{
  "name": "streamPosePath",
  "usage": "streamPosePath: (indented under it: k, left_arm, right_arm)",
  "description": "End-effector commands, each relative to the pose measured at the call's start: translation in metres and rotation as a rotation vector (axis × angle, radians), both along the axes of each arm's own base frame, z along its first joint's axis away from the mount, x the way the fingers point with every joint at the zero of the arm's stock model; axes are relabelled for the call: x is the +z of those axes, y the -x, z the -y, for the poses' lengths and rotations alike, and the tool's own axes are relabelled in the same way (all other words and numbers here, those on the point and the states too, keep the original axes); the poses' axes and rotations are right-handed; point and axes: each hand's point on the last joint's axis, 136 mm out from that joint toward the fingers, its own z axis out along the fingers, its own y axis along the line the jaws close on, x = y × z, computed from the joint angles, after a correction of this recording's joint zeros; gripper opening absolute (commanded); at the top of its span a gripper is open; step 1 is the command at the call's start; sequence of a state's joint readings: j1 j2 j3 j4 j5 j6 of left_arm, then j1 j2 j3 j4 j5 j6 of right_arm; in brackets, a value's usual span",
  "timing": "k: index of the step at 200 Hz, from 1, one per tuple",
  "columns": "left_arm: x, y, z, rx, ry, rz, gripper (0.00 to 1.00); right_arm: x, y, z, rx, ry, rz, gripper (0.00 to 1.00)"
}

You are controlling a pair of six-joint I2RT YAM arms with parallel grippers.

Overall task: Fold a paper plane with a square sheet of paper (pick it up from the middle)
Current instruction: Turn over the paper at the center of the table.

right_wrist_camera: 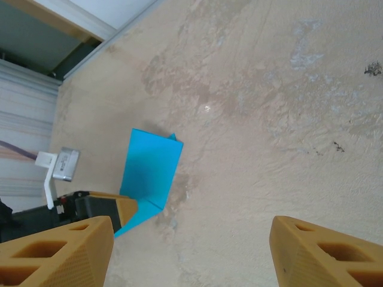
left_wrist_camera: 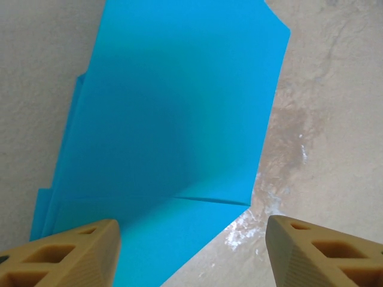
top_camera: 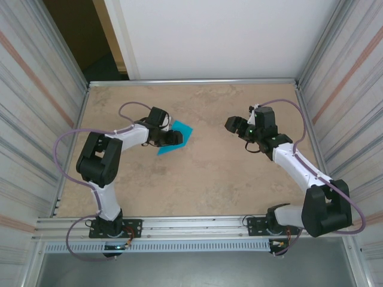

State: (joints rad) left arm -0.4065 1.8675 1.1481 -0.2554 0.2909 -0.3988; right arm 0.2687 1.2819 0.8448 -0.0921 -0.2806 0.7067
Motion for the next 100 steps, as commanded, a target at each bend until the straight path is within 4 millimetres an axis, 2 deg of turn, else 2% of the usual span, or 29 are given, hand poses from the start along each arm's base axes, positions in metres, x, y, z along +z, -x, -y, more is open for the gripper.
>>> streamPosePath:
  k: [1,44,100]
  left_arm:
    - [0.012,-0.014,-0.001,0.003,0.015,0.054,0.66]
    - [0.016,-0.018,-0.009,0.034,0.066,0.048,0.67]
    - [0.000,-0.021,-0.017,0.081,0.074,-0.012,0.66]
  right_arm:
    - [-0.009,0.001,-0.002,-0.003,-0.006,-0.033,0.68]
    - [-0.014,-0.002,-0.009,0.014,-0.011,-0.049,0.68]
    - [-0.020,-0.003,-0.016,0.029,-0.020,-0.070,0.68]
